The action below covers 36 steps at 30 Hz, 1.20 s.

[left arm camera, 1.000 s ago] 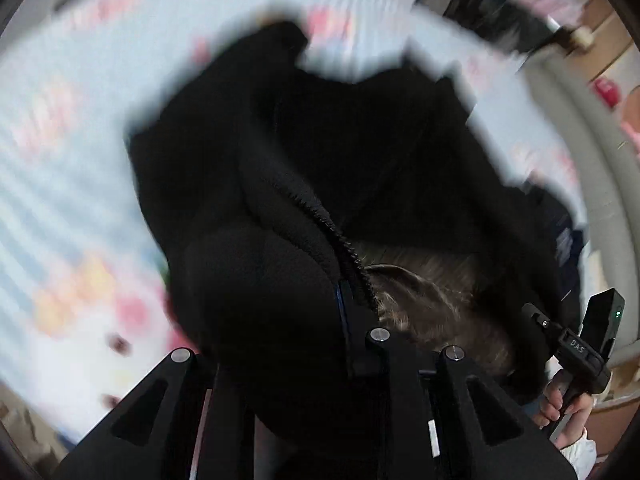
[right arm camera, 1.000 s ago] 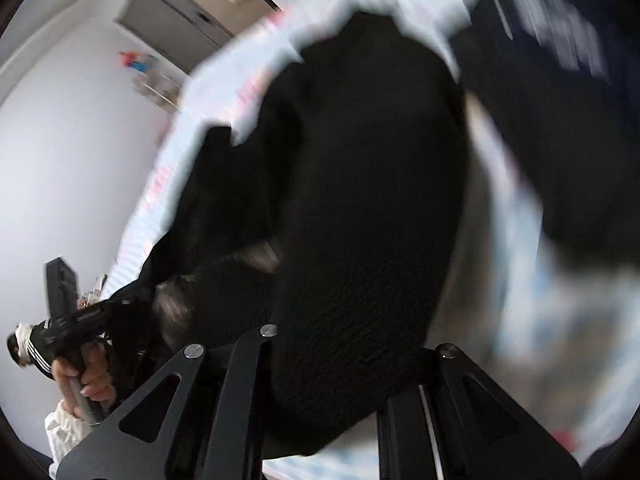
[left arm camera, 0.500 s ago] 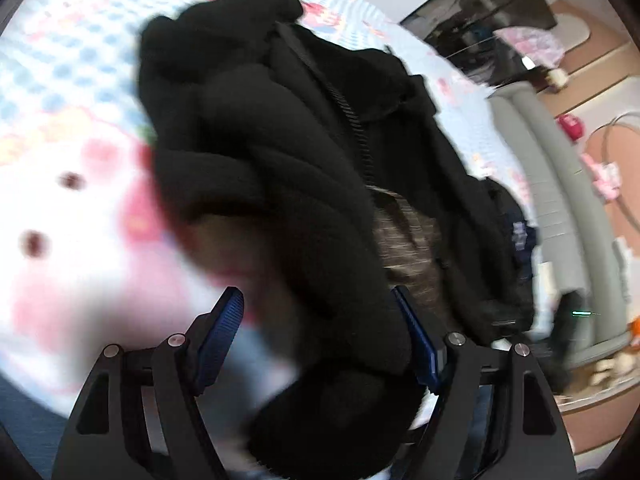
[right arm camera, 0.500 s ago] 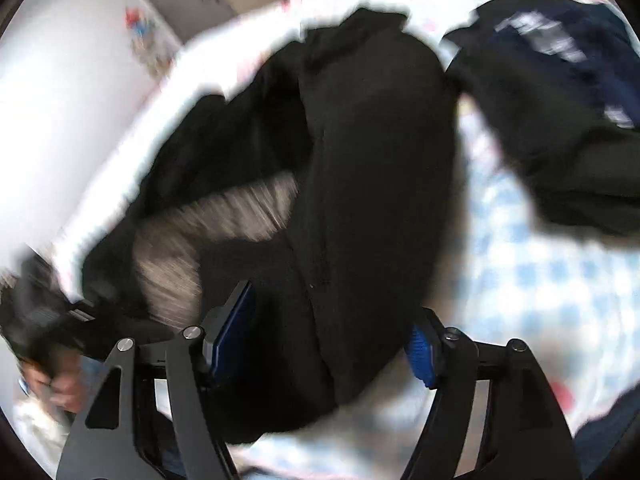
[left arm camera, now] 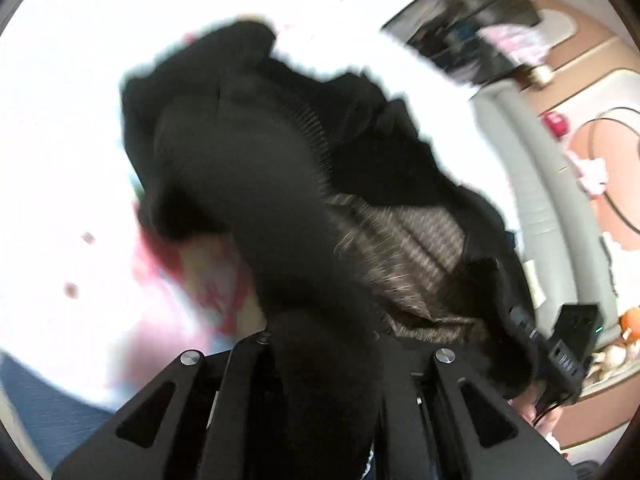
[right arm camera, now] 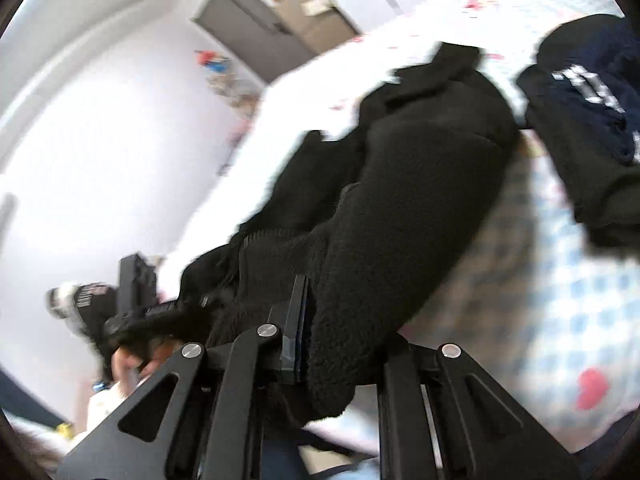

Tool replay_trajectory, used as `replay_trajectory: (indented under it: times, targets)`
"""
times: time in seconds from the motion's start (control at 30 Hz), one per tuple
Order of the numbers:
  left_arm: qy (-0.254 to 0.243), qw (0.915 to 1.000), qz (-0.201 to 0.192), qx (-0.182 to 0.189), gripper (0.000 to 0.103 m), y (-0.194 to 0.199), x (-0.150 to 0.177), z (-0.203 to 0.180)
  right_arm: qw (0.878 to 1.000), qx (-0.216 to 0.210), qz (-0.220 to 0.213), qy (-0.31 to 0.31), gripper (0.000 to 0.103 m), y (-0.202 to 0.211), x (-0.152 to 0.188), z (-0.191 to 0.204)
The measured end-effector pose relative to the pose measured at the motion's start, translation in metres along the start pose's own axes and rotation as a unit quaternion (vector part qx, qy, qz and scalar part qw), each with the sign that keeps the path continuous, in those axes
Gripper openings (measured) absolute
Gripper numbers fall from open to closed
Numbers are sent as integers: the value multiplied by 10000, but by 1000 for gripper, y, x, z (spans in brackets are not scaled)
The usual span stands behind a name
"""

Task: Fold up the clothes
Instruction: 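Lay the opened jacket flat on the bed and release both grippers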

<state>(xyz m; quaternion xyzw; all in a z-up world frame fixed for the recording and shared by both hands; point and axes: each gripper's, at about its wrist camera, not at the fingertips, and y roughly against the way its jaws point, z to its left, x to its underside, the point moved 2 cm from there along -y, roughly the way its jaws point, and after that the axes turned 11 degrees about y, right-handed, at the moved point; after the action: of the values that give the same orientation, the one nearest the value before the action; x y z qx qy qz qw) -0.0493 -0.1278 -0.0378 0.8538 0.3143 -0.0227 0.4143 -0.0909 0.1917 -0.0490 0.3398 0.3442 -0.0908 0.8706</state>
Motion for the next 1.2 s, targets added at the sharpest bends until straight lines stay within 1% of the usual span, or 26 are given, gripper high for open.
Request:
replay_trajectory:
  times: [0.03, 0.1, 0.13, 0.17, 0.2, 0.23, 0.27, 0.3, 0.33, 0.37, 0.4, 0.47, 0.5, 0.53, 0.57, 0.63, 0.67, 0.73, 0.8, 0.83, 0.9, 0.93, 0.97, 1.03, 1.1, 1.2]
  targets:
    - [-106, 9998, -159, -46, 11, 20, 0, -1, 9999, -59, 40, 100, 12, -2, 7, 5]
    - [-171, 9990, 116, -403, 14, 20, 9, 17, 9994, -117, 211, 231, 15, -10, 21, 11]
    - [-199, 9977, 270, -587, 16, 19, 14, 26, 9986, 33, 519, 133, 17, -22, 31, 3]
    - [-33, 9938, 471, -1009, 16, 11, 19, 46, 9955, 273, 911, -22, 18, -37, 43, -8]
    - [93, 9894, 622, -1311, 16, 3, 20, 57, 9911, 523, 1217, -102, 18, -47, 52, -17]
    - [177, 9875, 721, -1392, 16, 1, 22, 65, 9875, 717, 1404, -30, 21, -51, 57, -20]
    - [257, 9857, 815, -1449, 18, 0, 25, 73, 9857, 803, 1478, 105, 22, -50, 58, -18]
    - [194, 9876, 699, -1389, 22, 6, 23, 69, 9856, 864, 1437, 233, 25, -45, 55, -15]
    - [114, 9897, 558, -1314, 24, 12, 20, 63, 9855, 937, 1359, 379, 30, -36, 51, -10]
    - [34, 9914, 417, -1239, 24, 19, 17, 57, 9853, 1006, 1272, 537, 31, -26, 44, -5]
    - [-187, 9931, 198, -1145, 24, 30, 13, 44, 9849, 1069, 1198, 649, 32, -20, 39, -2]
    - [-567, 9943, -24, -906, 27, 40, 12, 21, 9825, 1280, 1067, 830, 34, -4, 32, -2]
    - [-757, 9929, -98, -913, 29, 42, 12, 8, 9801, 1439, 1004, 931, 38, 4, 31, -4]
    - [-947, 9910, -169, -933, 29, 43, 11, -5, 9767, 1632, 945, 1026, 44, 12, 31, -8]
    - [-1136, 9886, -240, -954, 29, 45, 11, -18, 9735, 1797, 909, 1087, 45, 18, 28, -10]
    - [-1266, 9857, -404, -1035, 30, 46, 9, -36, 9673, 2078, 890, 1152, 45, 25, 21, -11]
    - [-1287, 9844, -488, -1099, 30, 51, 10, -36, 9661, 2135, 868, 1163, 45, 26, 18, -10]
    - [-1263, 9813, -646, -1303, 37, 59, 9, -36, 9687, 2040, 846, 1133, 49, 24, 14, -10]
    - [-1182, 9779, -770, -1543, 39, 62, 5, -34, 9678, 2022, 944, 1161, 50, 16, 14, -12]
    - [-1154, 9788, -783, -1497, 39, 66, 4, -30, 9666, 2042, 998, 1186, 50, 12, 13, -13]
    - [-1131, 9834, -707, -1234, 39, 74, 2, -23, 9666, 1986, 1049, 1235, 50, -2, 5, -14]
    - [-1167, 9846, -659, -1118, 39, 70, 4, -25, 9670, 1944, 1062, 1260, 50, -9, 1, -14]
    - [-1209, 9857, -612, -1006, 39, 64, 6, -26, 9674, 1901, 1075, 1285, 52, -17, -3, -15]
    - [-1356, 9854, -451, -923, 39, 49, 11, -33, 9675, 1840, 1096, 1343, 55, -32, -14, -15]
    - [-1452, 9847, -302, -921, 39, 21, 14, -45, 9667, 1824, 1100, 1415, 58, -47, -34, -18]
    - [-1494, 9859, -79, -746, 39, 1, 11, -48, 9699, 1674, 1146, 1349, 66, -78, -71, -31]
